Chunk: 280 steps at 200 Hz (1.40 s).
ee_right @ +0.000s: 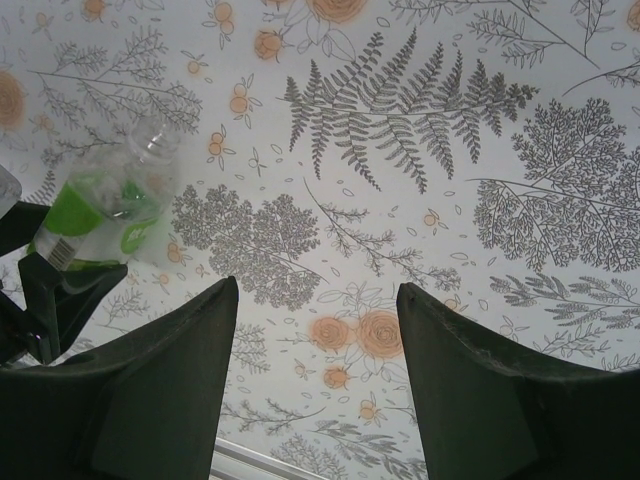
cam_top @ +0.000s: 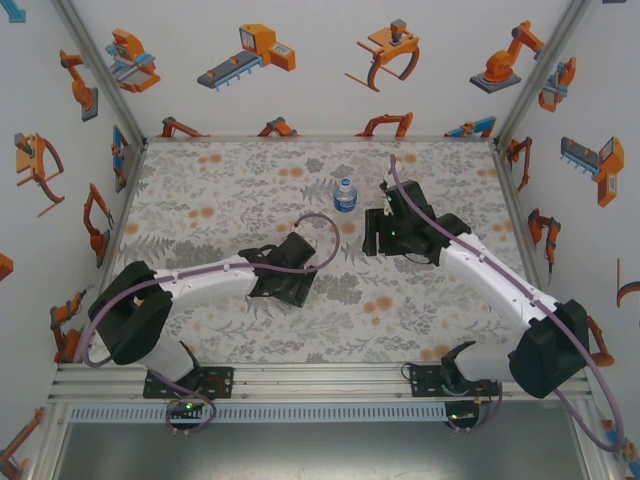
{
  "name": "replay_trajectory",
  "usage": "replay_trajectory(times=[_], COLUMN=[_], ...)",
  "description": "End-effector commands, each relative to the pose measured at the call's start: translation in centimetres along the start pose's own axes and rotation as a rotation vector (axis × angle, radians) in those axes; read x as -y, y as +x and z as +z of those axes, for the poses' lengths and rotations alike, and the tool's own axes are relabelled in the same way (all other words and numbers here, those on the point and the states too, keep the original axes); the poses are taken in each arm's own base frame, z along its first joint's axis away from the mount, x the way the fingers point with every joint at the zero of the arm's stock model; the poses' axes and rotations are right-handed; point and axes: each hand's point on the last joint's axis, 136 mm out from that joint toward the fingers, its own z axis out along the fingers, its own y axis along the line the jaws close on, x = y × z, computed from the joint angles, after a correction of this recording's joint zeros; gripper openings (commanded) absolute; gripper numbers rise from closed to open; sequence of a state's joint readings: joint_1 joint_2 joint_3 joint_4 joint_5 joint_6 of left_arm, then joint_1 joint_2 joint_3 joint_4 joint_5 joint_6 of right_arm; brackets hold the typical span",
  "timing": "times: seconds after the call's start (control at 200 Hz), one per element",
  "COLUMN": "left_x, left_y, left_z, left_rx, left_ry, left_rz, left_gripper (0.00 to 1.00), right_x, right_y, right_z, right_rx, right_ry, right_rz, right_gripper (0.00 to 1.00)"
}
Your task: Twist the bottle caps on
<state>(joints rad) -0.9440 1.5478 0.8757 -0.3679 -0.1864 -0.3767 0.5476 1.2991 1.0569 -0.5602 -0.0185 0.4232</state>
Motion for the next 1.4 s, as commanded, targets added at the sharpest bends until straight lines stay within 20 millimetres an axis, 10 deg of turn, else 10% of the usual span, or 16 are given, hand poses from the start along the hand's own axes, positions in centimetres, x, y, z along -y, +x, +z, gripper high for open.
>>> replay_trajectory(times=[0.0, 0.506, 1.041, 1.397], left_x=[0.1, 0.2, -1.8, -5.9], left_y=[0.1, -0.2, -7.3, -10.2], left_z=[-0.2, -0.2, -9.0, -15.6], left_rx=[-0.024, -0.021, 0.260, 0.463], left_ry=[-0.015, -0.015, 0.113, 0.214], left_rz=[0.017, 0.042, 0.066, 0.052], left_gripper=[0.60, 0.45, 0.27, 0.10], right_x=[-0.3, -0.9, 1.9, 4.2], right_y=[0.3, -0.1, 1.4, 6.7], right_z=[-0.5, -1.4, -4.6, -3.9], right_rx=[0.006, 0.001, 0.023, -0.052], right_ry=[-0.018, -0.038, 0.076, 0.119], right_rz=[0.008, 0.008, -0.073, 0.038], right_gripper=[0.60, 0.61, 0.99, 0.97])
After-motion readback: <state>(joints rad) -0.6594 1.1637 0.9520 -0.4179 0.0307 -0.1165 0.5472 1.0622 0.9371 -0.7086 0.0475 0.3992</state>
